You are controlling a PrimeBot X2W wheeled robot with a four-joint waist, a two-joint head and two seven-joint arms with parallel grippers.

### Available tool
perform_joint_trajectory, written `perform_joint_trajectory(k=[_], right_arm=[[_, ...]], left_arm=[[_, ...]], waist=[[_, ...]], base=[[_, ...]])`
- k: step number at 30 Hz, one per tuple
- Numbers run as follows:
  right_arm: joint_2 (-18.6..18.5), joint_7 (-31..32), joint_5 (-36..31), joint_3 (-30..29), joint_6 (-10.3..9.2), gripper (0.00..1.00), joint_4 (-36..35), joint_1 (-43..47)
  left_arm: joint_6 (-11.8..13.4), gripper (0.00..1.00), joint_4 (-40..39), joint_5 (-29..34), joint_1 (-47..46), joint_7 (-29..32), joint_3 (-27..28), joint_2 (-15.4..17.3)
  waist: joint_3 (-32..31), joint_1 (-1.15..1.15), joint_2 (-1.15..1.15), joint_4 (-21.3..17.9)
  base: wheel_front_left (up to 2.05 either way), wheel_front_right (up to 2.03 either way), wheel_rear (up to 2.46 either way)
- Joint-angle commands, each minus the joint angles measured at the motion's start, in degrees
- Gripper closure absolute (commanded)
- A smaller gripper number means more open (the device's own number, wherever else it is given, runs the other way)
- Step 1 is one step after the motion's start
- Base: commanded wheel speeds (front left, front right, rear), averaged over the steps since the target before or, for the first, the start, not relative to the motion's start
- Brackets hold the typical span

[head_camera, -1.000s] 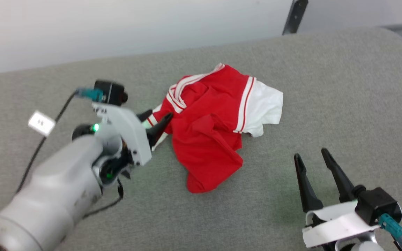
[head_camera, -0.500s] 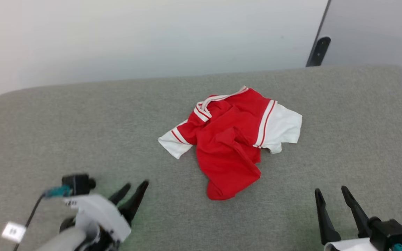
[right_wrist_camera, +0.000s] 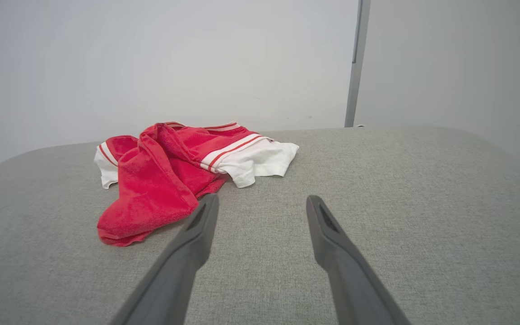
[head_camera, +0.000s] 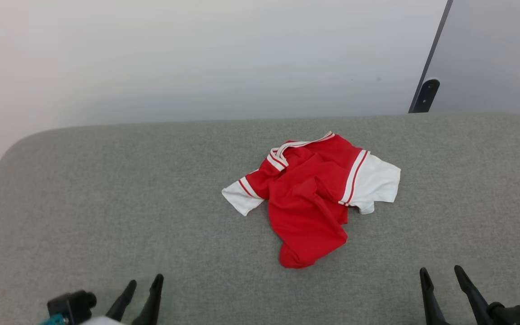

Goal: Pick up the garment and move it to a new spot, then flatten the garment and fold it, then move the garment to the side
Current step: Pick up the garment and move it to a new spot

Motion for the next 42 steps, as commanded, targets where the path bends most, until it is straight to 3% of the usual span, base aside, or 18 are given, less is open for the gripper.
perform_joint_trajectory(k=[1, 4, 8, 17, 30, 42], right_arm=[[0.1, 0.2, -0.2, -0.3, -0.06, 0.00, -0.4, 0.4], [0.1, 0.6, 0.6, -0.8, -0.06, 0.00, -1.1, 0.8], [0.1, 1.2, 1.1, -0.9, -0.06, 0.00, -1.7, 0.4], [0.1, 1.8, 1.9, -1.2, -0.06, 0.00, -3.6, -1.2], [0.1, 1.5, 2.9, -0.5, -0.06, 0.00, -2.6, -0.9], [0.1, 1.4, 2.9, -0.2, -0.06, 0.00, -2.5, -1.2]], left_arm=[[0.8, 0.00, -1.5, 2.7, 1.3, 0.0, 1.1, -0.1], [3.1, 0.00, -5.7, 10.0, 5.5, 0.0, 6.0, -2.1], [4.3, 0.00, -8.9, 20.5, 9.4, 0.0, 11.7, -5.0], [2.0, 0.00, -14.3, 38.4, 13.6, 0.0, 21.1, -12.0], [-4.3, 0.00, -13.4, 46.6, 16.1, 0.0, 27.3, -19.7], [-7.2, 0.00, -13.0, 49.9, 15.6, 0.0, 30.6, -23.1]], waist=[[-0.4, 0.00, 0.00, 0.1], [-0.6, 0.00, 0.00, -0.1], [-0.8, 0.00, 0.00, -0.4], [-1.0, 0.00, 0.00, -1.2], [-0.7, 0.00, 0.00, -0.8], [-0.6, 0.00, 0.00, -0.5]], base=[[0.00, 0.00, 0.00], [0.00, 0.00, 0.00], [0.00, 0.00, 0.00], [0.00, 0.00, 0.00], [0.00, 0.00, 0.00], [0.00, 0.00, 0.00]])
